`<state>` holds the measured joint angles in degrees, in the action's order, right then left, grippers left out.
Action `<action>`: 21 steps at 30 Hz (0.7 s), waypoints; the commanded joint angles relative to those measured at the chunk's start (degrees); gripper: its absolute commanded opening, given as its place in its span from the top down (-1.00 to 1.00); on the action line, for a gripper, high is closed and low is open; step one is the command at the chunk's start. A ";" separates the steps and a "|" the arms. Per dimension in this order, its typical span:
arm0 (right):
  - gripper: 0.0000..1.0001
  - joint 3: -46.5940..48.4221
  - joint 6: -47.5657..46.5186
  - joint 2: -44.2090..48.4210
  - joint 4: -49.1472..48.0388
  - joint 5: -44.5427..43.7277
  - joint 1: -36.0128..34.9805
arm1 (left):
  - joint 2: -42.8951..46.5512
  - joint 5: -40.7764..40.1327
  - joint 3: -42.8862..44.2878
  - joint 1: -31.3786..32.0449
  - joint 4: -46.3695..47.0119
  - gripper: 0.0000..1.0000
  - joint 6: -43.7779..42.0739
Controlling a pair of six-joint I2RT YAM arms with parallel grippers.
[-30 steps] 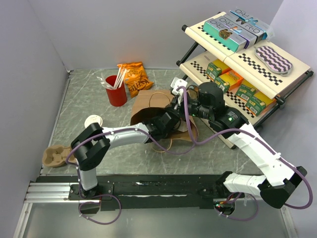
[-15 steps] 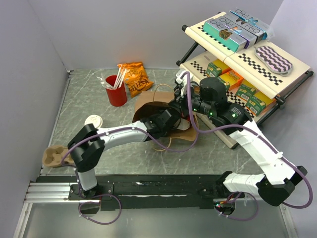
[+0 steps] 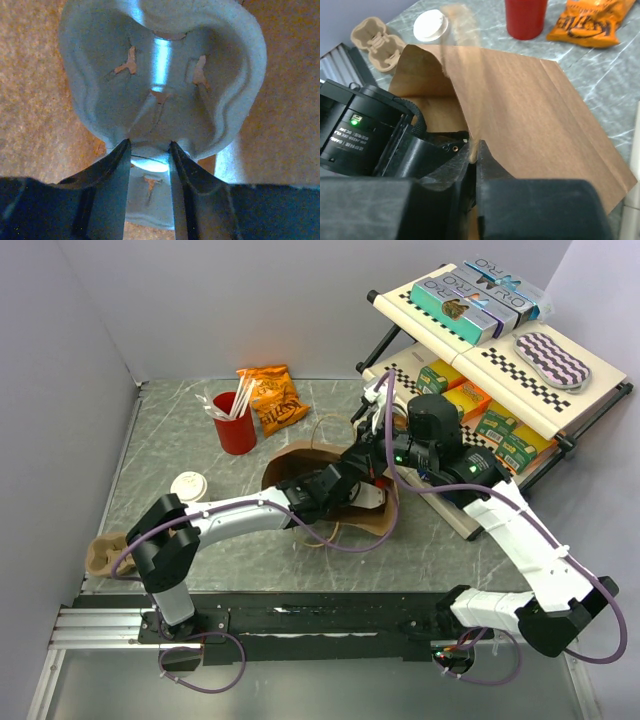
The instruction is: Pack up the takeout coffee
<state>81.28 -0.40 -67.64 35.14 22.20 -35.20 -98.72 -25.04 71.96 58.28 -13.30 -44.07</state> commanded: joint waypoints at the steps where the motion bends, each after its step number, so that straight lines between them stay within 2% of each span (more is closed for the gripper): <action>1: 0.64 0.20 2.95 0.14 0.37 4.61 1.18 | 1.51 3.06 -0.51 -0.19 0.82 0.98 3.29; 2: 0.41 0.37 2.78 -0.04 0.63 4.87 1.53 | 1.34 3.50 -0.51 -0.36 1.08 0.98 3.38; 3: 0.32 0.72 2.69 -0.13 1.33 5.66 1.71 | 1.07 3.68 -0.33 -0.45 1.43 0.98 3.29; 4: 0.13 0.73 2.52 -0.04 1.60 5.84 1.80 | 0.55 3.85 -0.25 -0.71 1.78 0.98 3.21; 7: -0.19 1.16 1.55 0.40 2.30 6.98 2.15 | -1.47 3.94 0.46 -1.41 3.36 0.98 2.15; 11: -0.29 1.69 0.84 0.84 2.39 6.02 2.59 | -4.02 3.86 1.42 -2.21 5.38 0.98 0.49; 20: -0.33 0.47 -0.83 0.31 2.31 6.81 3.21 | -7.81 1.66 3.88 -2.47 7.76 0.98 -0.40; 21: -0.33 0.46 -0.83 0.23 2.13 7.07 3.30 | -7.89 1.22 3.97 -2.38 8.37 0.91 -0.31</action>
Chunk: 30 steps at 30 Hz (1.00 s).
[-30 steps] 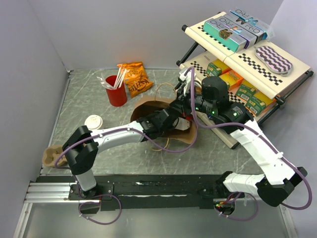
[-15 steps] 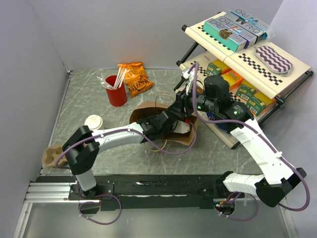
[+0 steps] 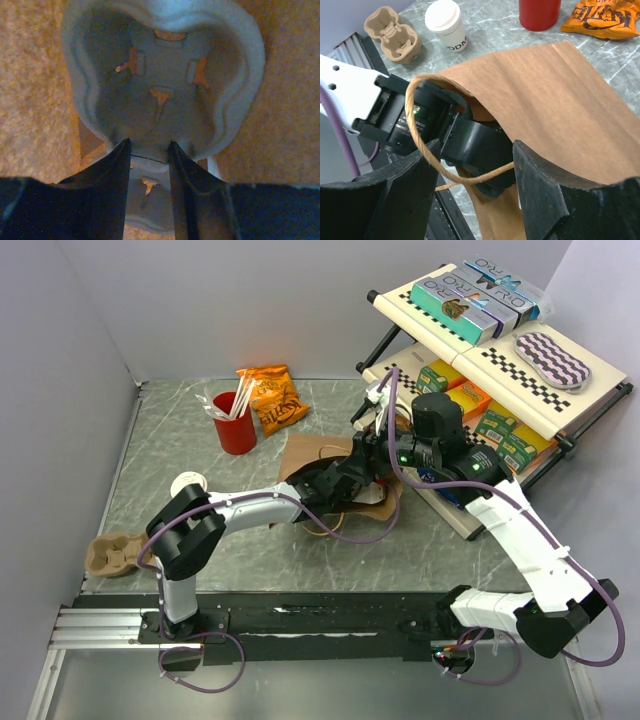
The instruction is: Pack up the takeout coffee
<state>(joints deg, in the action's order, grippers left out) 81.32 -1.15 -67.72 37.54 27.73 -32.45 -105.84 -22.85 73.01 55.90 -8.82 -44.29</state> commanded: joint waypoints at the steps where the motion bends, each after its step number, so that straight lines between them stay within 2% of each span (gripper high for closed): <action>1: -0.32 0.51 -0.08 0.31 -0.45 1.63 0.54 | -0.77 -1.14 2.92 -0.09 4.25 0.91 -0.18; 2: -0.32 0.68 0.00 0.14 -0.54 1.63 0.72 | -0.77 -1.32 2.84 -0.18 4.42 0.89 -0.27; 4: -0.32 0.77 0.18 -0.04 -0.98 1.72 0.89 | -0.77 -1.67 2.84 -0.18 4.86 0.51 -0.18; 5: -0.32 0.95 0.18 -0.04 -1.06 1.80 0.98 | -0.86 -1.76 2.92 -0.09 4.95 0.44 -0.18; 7: -0.31 1.12 0.27 -0.13 -1.33 1.72 1.24 | -0.77 -1.76 2.75 -0.18 5.21 0.14 0.00; 12: -0.31 1.30 0.36 -0.57 -1.42 1.80 2.12 | -0.86 -1.93 2.57 -0.18 5.39 -0.20 0.78; 16: -0.30 1.91 0.36 -1.36 -1.59 2.16 2.65 | -0.94 -1.67 3.45 -0.18 4.16 -0.32 2.19; 21: -0.30 2.70 0.62 -2.33 -2.12 2.51 2.83 | -0.77 -1.41 3.98 -0.18 2.23 -0.35 4.04; 24: -0.30 3.14 0.71 -2.85 -2.21 2.86 3.27 | -0.42 -0.71 4.94 -0.18 1.00 -0.49 4.92; 30: -0.29 7.09 -2.01 -5.31 -1.07 1.11 5.72 | 0.90 4.56 10.04 -0.26 -6.64 -0.66 8.69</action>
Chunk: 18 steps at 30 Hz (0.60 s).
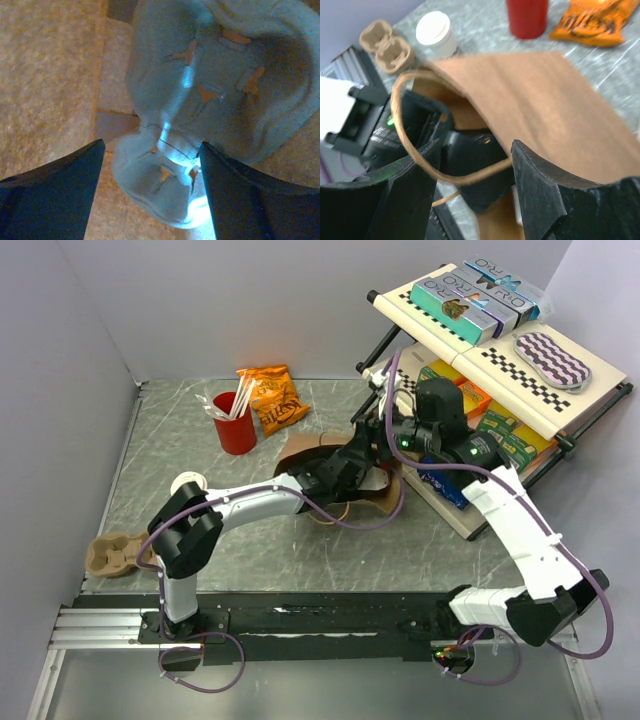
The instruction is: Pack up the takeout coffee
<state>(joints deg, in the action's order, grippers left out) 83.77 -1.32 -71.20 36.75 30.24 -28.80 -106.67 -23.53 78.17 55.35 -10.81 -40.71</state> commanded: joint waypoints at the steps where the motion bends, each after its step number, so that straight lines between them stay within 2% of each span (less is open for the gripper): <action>1: -0.29 5.96 -2.89 -2.36 0.07 -1.50 2.77 | 1.91 6.20 6.54 0.28 -6.14 -0.66 5.55; 7: -0.27 8.86 -5.62 -4.65 1.48 -1.41 4.10 | 3.93 10.87 10.42 0.28 -10.63 -0.75 6.34; 12: -0.27 10.54 -6.23 -6.76 1.22 -2.90 4.98 | 3.49 15.44 16.12 -0.07 -17.57 -0.91 6.43; 16: -0.25 12.29 -6.41 -8.95 1.92 -2.47 6.91 | 3.49 20.88 20.96 -0.60 -23.11 -0.92 6.69; 18: -0.18 13.43 -6.50 -9.74 2.01 -1.77 8.23 | 4.45 23.08 21.58 -0.68 -24.79 -0.92 6.34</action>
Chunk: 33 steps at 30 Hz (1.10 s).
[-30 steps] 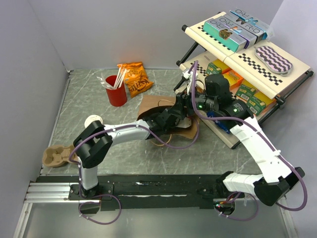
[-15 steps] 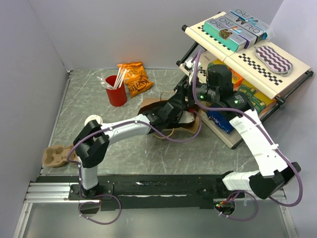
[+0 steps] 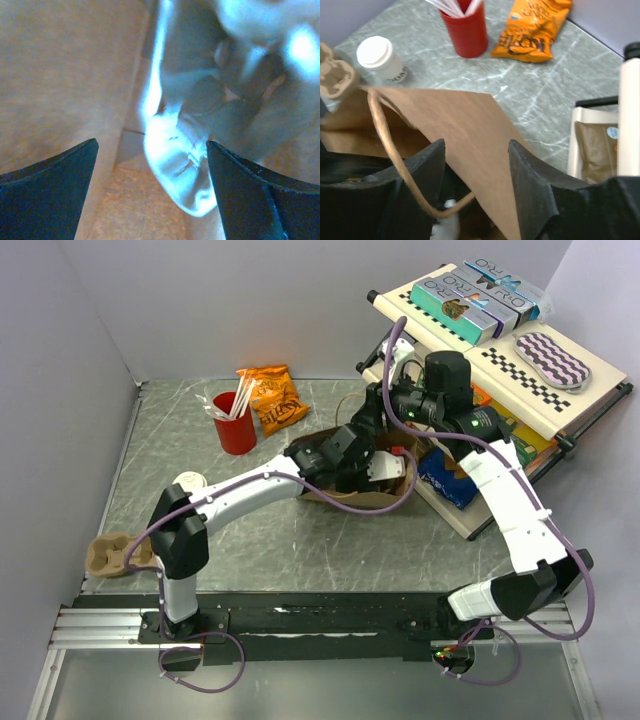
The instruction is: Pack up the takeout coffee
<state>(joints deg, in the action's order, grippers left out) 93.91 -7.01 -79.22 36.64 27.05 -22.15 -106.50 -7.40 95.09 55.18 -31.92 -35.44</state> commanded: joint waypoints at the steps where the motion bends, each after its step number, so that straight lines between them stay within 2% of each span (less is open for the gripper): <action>1: -0.15 3.73 -0.73 -2.51 2.03 1.86 2.02 | 4.89 8.00 4.41 -0.51 -3.93 -0.93 0.99; 8: 0.22 7.08 -0.90 -5.33 1.15 7.23 4.22 | 11.47 13.99 -1.21 -1.30 -0.25 -0.93 2.57; 12: 0.34 7.96 -0.99 -6.30 1.24 8.28 4.31 | 14.73 17.23 -2.54 -2.88 3.79 -0.93 5.90; 19: 0.39 8.04 0.24 -7.09 0.80 9.95 5.10 | 19.04 36.73 2.55 -11.22 9.77 -0.96 17.32; 21: 0.40 7.87 0.50 -7.70 0.80 9.95 5.36 | 18.96 43.85 6.06 -14.21 11.35 -0.98 20.58; 23: 0.42 7.69 1.29 -8.05 0.80 10.04 5.63 | 18.26 50.34 11.57 -17.19 8.83 -0.98 22.25; 25: 0.43 7.43 1.73 -7.97 0.36 10.48 5.80 | 18.52 53.61 15.20 -19.31 5.48 -0.99 21.56; 28: 0.43 6.73 2.08 -7.35 0.45 11.09 5.80 | 21.23 58.29 16.88 -22.92 -4.52 -0.99 12.45; 29: 0.44 6.47 2.17 -7.26 0.62 11.79 5.89 | 21.77 57.94 15.75 -23.10 -8.38 -0.99 4.50; 31: 0.42 5.85 2.43 -6.74 0.45 11.89 5.89 | 22.65 57.76 12.86 -23.10 -17.18 -0.99 -2.84; 32: 0.41 5.15 2.35 -6.48 0.27 11.80 5.72 | 22.74 57.59 11.54 -23.10 -18.25 -0.99 -6.62; 33: 0.38 4.97 2.35 -6.39 0.27 11.80 5.80 | 22.65 57.15 10.13 -23.10 -18.26 -0.99 -6.83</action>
<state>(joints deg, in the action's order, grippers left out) 99.29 -5.58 -87.29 38.52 37.17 -16.67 -84.20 44.86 109.23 31.57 -37.56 -28.47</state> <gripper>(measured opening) 0.292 0.994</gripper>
